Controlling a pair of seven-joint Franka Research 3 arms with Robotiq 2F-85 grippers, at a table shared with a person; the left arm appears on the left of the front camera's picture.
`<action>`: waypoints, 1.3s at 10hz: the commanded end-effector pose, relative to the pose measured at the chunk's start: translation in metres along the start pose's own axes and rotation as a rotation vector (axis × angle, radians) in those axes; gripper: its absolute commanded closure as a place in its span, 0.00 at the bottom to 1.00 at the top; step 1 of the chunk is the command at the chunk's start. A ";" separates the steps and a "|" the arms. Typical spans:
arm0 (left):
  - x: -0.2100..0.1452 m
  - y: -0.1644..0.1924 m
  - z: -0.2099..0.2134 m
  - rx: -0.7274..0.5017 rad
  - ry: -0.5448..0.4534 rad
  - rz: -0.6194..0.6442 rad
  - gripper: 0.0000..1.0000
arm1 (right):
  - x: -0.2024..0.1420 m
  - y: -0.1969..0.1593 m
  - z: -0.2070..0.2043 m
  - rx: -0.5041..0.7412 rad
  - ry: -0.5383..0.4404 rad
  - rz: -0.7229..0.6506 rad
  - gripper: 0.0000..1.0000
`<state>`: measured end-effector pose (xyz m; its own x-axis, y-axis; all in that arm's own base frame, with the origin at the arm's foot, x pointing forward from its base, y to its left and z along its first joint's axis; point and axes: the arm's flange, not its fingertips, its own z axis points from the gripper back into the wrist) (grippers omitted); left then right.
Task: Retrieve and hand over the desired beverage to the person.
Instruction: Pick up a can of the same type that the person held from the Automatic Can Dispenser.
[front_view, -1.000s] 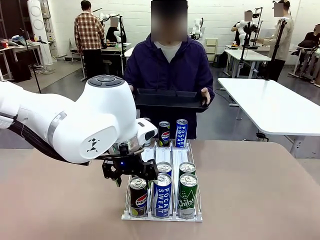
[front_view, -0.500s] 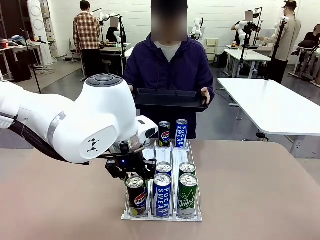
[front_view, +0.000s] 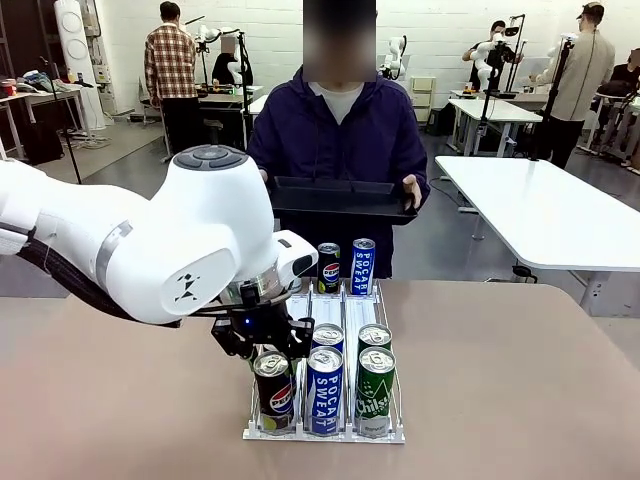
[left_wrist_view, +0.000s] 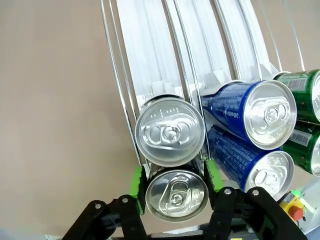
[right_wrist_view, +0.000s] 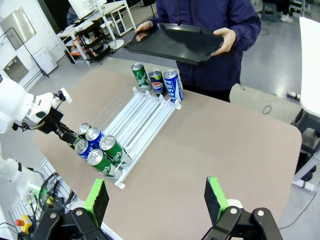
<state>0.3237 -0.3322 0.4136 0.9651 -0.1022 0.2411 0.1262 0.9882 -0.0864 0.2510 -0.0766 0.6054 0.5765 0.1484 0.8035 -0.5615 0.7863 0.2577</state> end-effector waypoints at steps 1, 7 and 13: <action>0.004 -0.011 0.053 0.006 0.013 -0.055 1.00 | 0.000 -0.001 -0.002 0.024 -0.004 0.001 0.00; 0.027 -0.056 0.227 0.041 -0.077 -0.180 1.00 | 0.000 -0.001 -0.002 0.024 -0.004 0.001 0.00; 0.082 -0.083 0.259 -0.009 -0.092 -0.264 1.00 | 0.000 -0.001 -0.002 0.024 -0.004 0.001 0.00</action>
<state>0.3371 -0.3895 0.6796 0.8888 -0.3143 0.3336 0.3502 0.9353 -0.0518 0.2509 -0.0767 0.6054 0.5765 0.1481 0.8035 -0.5612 0.7865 0.2576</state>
